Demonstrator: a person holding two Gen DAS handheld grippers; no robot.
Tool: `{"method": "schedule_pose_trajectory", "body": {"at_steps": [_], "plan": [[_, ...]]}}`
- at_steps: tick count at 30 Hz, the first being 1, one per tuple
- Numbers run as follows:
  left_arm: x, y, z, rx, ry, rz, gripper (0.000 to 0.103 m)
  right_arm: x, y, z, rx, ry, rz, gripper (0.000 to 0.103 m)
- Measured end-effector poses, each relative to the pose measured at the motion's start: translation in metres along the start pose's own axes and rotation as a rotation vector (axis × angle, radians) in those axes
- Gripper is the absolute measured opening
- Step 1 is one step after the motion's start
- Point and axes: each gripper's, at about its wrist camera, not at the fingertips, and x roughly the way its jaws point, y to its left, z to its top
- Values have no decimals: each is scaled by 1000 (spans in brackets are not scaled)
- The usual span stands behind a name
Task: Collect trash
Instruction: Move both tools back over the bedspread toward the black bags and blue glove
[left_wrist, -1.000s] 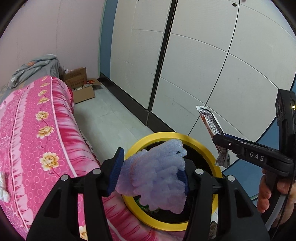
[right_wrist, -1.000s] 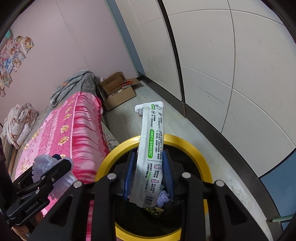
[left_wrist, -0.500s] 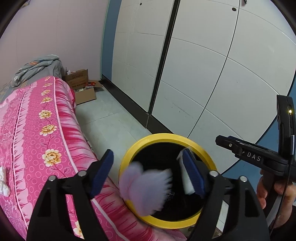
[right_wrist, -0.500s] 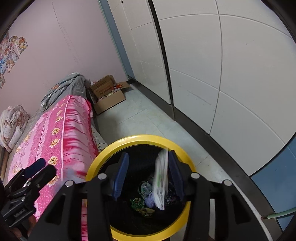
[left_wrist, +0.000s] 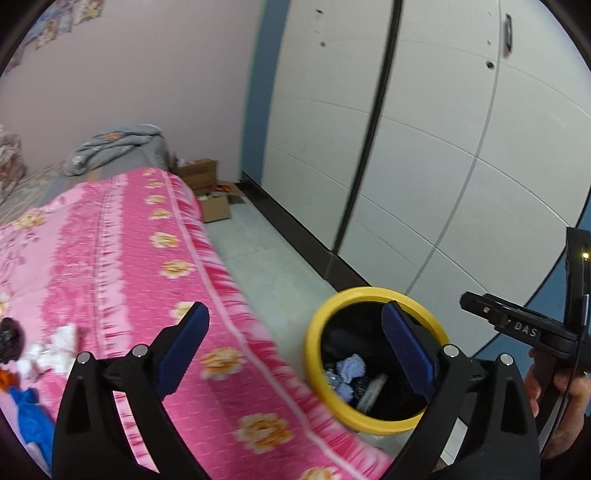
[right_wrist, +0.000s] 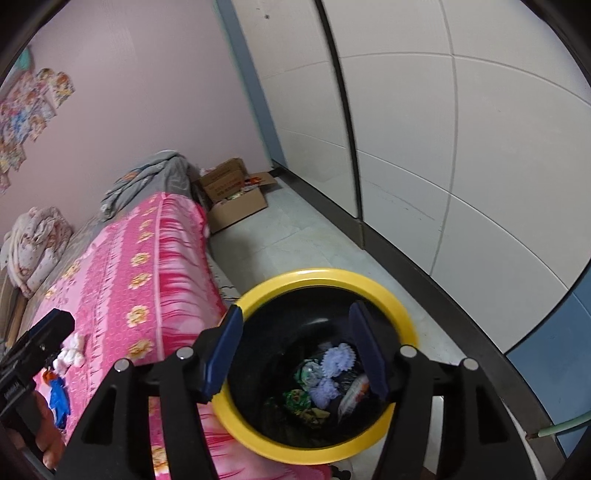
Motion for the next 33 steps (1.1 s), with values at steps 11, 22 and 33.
{"method": "schedule_pose_trajectory", "body": {"at_steps": [11, 22, 33], "plan": [[-70, 99, -7, -58, -63, 179, 91, -38, 98, -6, -151, -51, 137, 62], [-121, 215, -24, -157, -99, 357, 91, -40, 200, -24, -297, -29, 261, 63], [-132, 312, -41, -221, -67, 481, 91, -15, 284, -54, -414, 50, 368, 63]]}}
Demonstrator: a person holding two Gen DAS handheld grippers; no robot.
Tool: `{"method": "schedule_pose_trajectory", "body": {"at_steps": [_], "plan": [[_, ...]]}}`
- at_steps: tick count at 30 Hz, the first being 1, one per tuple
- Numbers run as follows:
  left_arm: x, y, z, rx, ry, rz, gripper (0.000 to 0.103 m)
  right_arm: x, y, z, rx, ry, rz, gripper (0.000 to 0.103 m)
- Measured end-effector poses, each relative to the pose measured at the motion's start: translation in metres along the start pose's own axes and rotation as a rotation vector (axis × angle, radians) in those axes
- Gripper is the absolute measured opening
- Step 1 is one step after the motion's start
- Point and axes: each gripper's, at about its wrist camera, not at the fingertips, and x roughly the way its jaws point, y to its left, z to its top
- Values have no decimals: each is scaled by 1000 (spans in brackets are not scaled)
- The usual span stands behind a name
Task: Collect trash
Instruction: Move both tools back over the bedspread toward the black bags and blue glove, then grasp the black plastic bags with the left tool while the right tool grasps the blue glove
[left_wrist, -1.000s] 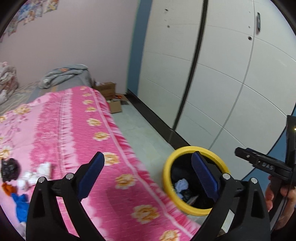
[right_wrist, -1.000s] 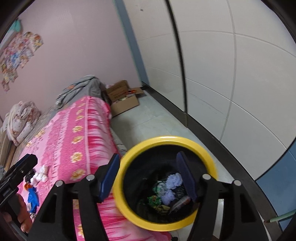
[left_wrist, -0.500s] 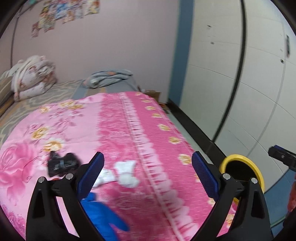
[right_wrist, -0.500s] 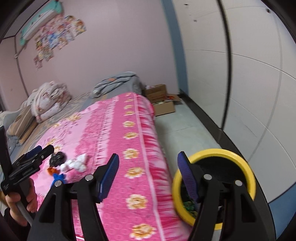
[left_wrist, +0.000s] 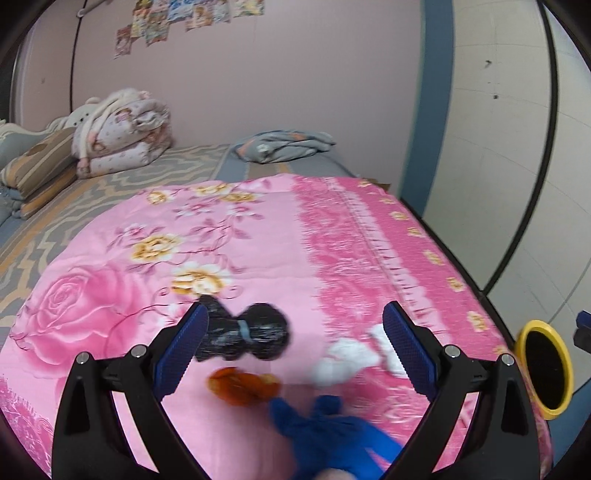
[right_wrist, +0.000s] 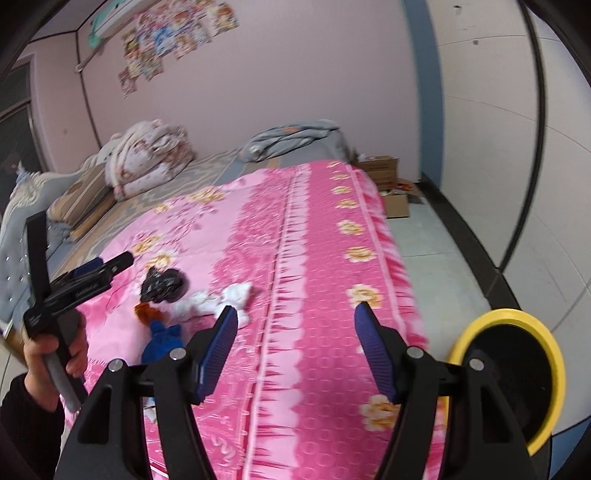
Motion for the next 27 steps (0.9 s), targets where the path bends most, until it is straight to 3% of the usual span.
{"method": "schedule_pose_trajectory", "body": {"at_steps": [14, 27], "plan": [[77, 70, -21, -55, 121, 71, 91, 79, 79, -18, -118, 164, 132, 63], [121, 79, -34, -79, 201, 14, 91, 132, 135, -44, -234, 289, 213, 63]]}}
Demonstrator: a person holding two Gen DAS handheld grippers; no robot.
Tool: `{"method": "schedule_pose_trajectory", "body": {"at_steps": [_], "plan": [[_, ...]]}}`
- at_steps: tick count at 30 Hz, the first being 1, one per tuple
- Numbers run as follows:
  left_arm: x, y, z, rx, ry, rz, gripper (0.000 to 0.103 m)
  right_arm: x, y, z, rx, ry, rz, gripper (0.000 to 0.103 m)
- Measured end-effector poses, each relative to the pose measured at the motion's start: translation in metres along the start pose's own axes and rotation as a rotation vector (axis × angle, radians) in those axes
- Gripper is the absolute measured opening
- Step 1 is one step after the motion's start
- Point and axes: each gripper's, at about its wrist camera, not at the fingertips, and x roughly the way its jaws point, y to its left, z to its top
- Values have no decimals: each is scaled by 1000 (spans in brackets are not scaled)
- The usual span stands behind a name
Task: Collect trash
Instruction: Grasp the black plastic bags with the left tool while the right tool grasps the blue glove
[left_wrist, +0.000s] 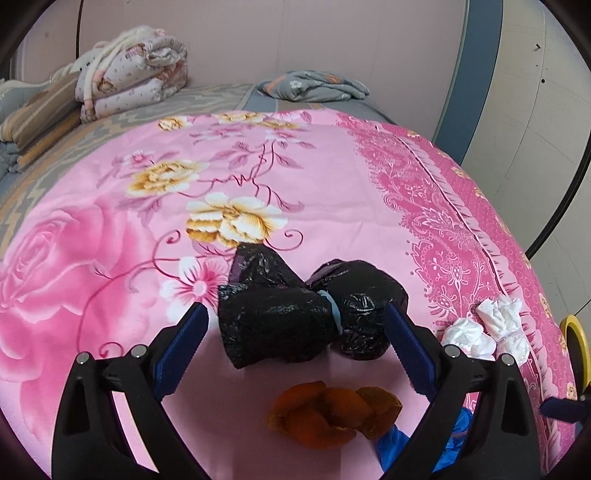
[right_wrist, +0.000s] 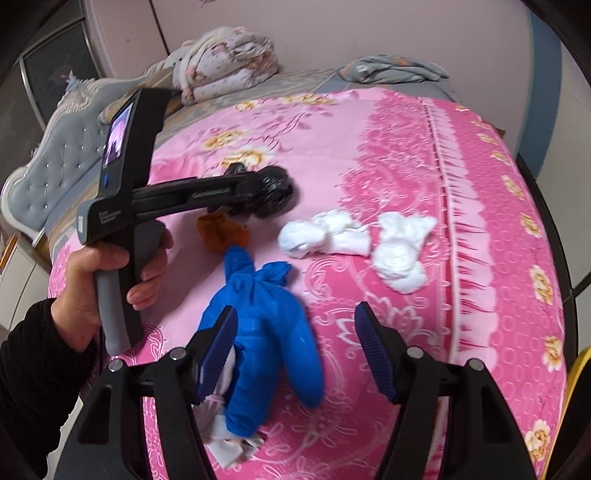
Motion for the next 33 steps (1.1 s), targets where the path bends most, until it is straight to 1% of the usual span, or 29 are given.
{"method": "schedule_pose_trajectory", "body": {"at_steps": [4, 8, 13, 15, 16, 17, 18, 20, 21, 23, 26, 28, 29, 30, 33], "plan": [[7, 3, -2, -14, 13, -23, 91, 16, 9, -1, -27, 29, 9, 63], [11, 3, -2, -19, 19, -48, 89, 27, 12, 1, -25, 48, 11, 63], [15, 2, -3, -14, 26, -76, 81, 38, 16, 3, -33, 62, 14, 63], [17, 0, -4, -10, 31, -88, 74, 42, 18, 4, -37, 67, 15, 61], [17, -1, -4, -7, 33, -97, 72, 43, 18, 5, -35, 70, 17, 60], [18, -2, -5, -4, 36, -104, 66, 46, 18, 5, -31, 77, 24, 53], [19, -3, -5, -1, 41, -115, 60, 48, 18, 6, -28, 85, 30, 49], [19, -3, -6, -2, 42, -120, 55, 52, 17, 5, -21, 98, 40, 46], [19, -3, -6, -5, 38, -128, 47, 53, 17, 5, -18, 102, 44, 42], [18, -1, -6, -16, 36, -145, 41, 55, 17, 4, -14, 109, 53, 37], [16, 0, -6, -25, 31, -159, 35, 54, 19, 3, -15, 105, 61, 26], [15, 1, -5, -33, 30, -167, 28, 53, 16, 3, 4, 108, 80, 20], [14, 1, -5, -36, 30, -173, 22, 53, 16, 3, 8, 109, 84, 17], [13, 1, -5, -40, 32, -179, 17, 52, 16, 3, 12, 108, 88, 15], [9, 1, -4, -43, 28, -173, 13, 47, 17, 1, 15, 99, 97, 13]]}}
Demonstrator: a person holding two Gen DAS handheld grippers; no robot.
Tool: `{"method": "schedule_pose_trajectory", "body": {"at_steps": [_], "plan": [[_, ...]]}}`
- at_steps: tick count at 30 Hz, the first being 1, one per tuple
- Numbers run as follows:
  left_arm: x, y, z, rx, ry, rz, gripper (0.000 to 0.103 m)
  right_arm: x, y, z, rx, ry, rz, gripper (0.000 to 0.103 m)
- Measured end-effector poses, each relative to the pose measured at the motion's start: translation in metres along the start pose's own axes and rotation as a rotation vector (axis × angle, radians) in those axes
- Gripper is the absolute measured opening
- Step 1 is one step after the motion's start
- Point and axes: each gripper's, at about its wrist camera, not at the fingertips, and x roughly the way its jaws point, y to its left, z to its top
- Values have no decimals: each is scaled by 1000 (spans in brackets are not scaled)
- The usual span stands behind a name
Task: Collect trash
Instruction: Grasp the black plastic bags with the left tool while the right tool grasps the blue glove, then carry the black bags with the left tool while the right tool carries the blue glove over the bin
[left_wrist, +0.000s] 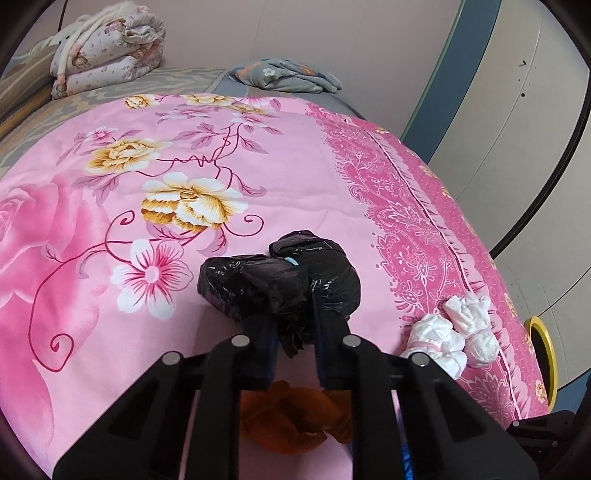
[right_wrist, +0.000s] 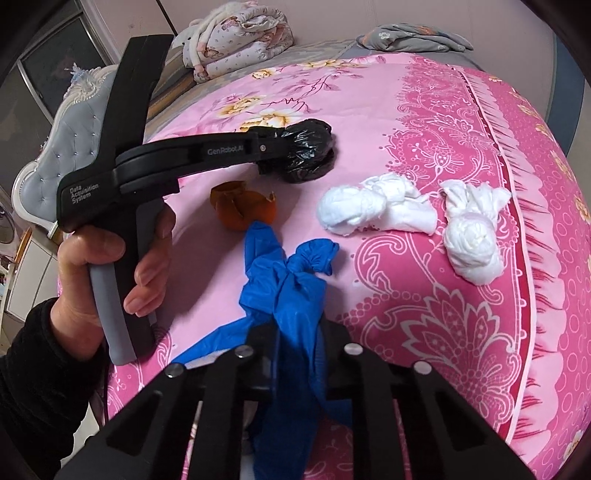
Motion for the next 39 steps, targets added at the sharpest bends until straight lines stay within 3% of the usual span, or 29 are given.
{"method": "schedule_pose_trajectory", "body": {"at_steps": [6, 21, 39], "plan": [[-8, 0, 0, -13, -13, 13, 8, -13, 3, -8, -11, -30, 4, 11], [-62, -16, 2, -13, -90, 10, 8, -71, -8, -22, 19, -160, -27, 11], [-138, -92, -2, 68, -189, -24, 8, -160, -25, -48, 69, -313, -58, 11]]}}
